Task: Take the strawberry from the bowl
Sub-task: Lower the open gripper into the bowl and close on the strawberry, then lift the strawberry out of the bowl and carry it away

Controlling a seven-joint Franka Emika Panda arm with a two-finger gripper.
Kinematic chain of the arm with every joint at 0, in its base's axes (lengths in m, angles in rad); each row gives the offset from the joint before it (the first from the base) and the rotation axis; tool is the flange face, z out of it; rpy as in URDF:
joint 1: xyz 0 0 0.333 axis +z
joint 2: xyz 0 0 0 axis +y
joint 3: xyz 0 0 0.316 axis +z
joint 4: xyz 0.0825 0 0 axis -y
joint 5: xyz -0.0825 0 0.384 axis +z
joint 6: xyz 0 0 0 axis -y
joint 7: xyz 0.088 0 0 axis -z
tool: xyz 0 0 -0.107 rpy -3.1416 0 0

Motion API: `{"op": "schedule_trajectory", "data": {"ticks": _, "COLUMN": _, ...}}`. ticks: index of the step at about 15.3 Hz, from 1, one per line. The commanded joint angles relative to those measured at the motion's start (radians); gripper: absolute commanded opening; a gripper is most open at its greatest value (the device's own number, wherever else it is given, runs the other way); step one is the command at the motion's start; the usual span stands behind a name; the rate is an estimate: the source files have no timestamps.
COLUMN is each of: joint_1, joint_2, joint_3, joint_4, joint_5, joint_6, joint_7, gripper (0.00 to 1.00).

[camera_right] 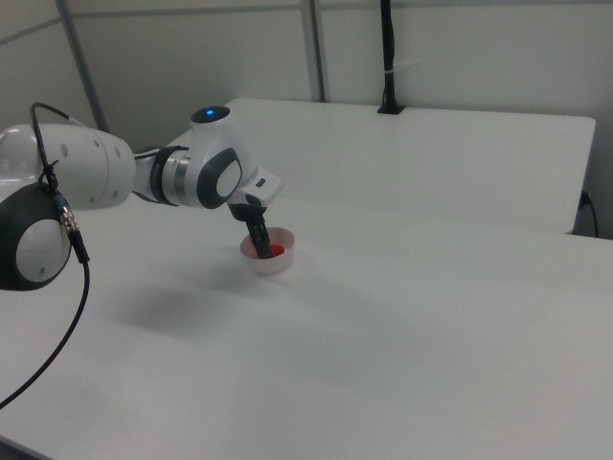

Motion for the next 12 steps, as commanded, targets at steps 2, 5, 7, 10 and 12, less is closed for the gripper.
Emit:
{"op": "schedule_trajectory", "data": {"ticks": 2, "joint_1": 0.011, "joint_2": 0.02, "joint_3": -0.008, "joint_4": 0.009, "joint_5": 0.009, "joint_6": 0.03, "joint_7": 0.014, "gripper": 0.67}}
{"op": "schedule_trajectory", "data": {"ticks": 5, "joint_1": 0.011, "joint_2": 0.022, "joint_3": -0.008, "joint_4": 0.009, "joint_5": 0.006, "joint_6": 0.03, "joint_7": 0.011, "gripper": 0.69}}
{"op": "schedule_trajectory", "data": {"ticks": 7, "joint_1": 0.012, "joint_2": 0.025, "joint_3": -0.008, "joint_4": 0.009, "joint_5": 0.004, "joint_6": 0.03, "joint_7": 0.01, "gripper": 0.61}}
{"op": "schedule_trajectory", "data": {"ticks": 10, "joint_1": 0.011, "joint_2": 0.023, "joint_3": -0.008, "joint_4": 0.009, "joint_5": 0.004, "joint_6": 0.03, "joint_7": 0.005, "gripper": 0.38}}
{"op": "schedule_trajectory", "data": {"ticks": 12, "joint_1": 0.006, "joint_2": 0.008, "joint_3": -0.008, "joint_4": 0.01, "joint_5": 0.003, "joint_6": 0.028, "joint_7": 0.002, "gripper": 0.33}}
